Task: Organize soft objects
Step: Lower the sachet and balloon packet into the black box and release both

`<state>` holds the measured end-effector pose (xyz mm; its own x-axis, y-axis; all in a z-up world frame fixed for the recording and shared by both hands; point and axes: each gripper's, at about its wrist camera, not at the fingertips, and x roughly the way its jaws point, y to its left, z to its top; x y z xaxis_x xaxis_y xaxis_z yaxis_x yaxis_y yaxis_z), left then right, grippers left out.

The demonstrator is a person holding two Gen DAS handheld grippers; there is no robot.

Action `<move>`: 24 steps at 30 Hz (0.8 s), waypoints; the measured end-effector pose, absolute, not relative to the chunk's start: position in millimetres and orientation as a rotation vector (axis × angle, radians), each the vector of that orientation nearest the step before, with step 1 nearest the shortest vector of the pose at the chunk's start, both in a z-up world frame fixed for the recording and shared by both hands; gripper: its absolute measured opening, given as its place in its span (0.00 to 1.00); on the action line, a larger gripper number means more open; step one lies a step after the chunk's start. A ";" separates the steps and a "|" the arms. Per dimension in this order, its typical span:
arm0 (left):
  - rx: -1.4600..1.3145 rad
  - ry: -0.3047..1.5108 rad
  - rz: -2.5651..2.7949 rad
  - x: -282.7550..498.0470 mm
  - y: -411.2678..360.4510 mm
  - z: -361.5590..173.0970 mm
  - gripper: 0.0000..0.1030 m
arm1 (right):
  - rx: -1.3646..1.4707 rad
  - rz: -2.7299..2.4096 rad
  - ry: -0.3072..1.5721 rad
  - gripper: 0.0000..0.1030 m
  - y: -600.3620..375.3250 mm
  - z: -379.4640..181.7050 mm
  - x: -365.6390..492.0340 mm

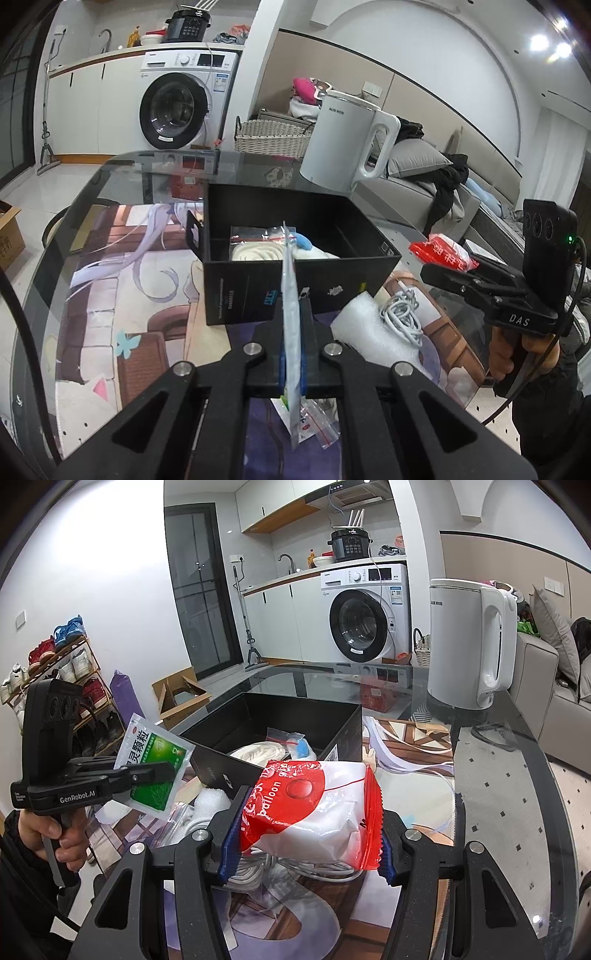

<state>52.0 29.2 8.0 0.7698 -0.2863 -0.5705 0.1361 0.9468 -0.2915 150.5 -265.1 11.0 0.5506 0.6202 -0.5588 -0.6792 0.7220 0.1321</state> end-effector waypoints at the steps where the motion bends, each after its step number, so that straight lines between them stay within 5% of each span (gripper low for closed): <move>1: -0.240 0.652 -0.230 51.9 29.5 9.0 0.01 | -0.103 0.772 0.618 0.56 -265.1 11.1 150.2; 24: -0.194 0.577 -0.227 78.2 21.8 45.2 0.01 | -0.143 0.851 0.617 0.56 -222.2 28.5 166.6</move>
<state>78.2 21.8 45.2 0.8145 -0.2652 -0.5161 0.1573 0.9570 -0.2436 166.6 -222.2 28.5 0.4971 0.6602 -0.5631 -0.7404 0.6611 0.1215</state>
